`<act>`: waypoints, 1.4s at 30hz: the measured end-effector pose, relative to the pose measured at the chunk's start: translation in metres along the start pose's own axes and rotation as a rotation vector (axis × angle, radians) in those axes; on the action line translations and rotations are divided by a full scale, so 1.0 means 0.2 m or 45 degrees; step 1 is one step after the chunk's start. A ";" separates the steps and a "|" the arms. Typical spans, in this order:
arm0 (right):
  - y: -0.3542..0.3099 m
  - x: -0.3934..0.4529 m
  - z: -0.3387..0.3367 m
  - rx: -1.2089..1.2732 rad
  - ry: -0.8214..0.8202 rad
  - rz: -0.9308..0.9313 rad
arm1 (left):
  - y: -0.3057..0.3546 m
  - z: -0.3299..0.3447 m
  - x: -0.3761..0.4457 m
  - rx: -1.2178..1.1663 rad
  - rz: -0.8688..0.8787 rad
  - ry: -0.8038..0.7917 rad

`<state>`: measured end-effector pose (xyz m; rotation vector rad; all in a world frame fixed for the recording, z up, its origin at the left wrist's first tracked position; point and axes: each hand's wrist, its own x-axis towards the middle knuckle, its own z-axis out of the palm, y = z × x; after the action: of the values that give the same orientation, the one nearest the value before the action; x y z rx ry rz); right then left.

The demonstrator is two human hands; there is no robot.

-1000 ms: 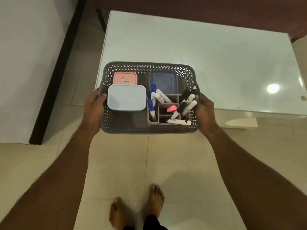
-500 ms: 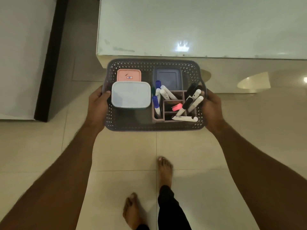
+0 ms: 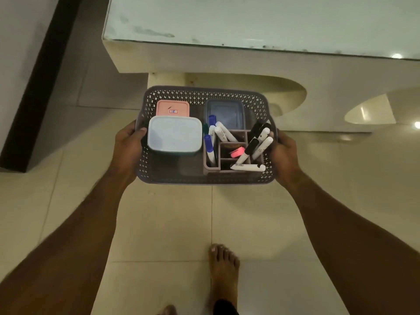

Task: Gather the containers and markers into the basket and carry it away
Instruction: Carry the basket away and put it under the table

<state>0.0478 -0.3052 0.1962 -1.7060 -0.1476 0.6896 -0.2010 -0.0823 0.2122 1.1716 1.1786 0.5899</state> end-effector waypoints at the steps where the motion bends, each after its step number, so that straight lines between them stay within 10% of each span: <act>1: 0.03 0.04 0.00 0.010 -0.004 -0.014 | -0.03 0.02 0.04 -0.019 0.011 -0.003; 42: 0.35 1.35 0.32 -0.143 0.056 -0.206 | -0.37 0.49 1.23 -0.042 0.131 0.039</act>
<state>0.2162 -0.1471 0.0269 -1.7927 -0.2946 0.5316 -0.0426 0.0656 0.0430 1.2037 1.1355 0.7053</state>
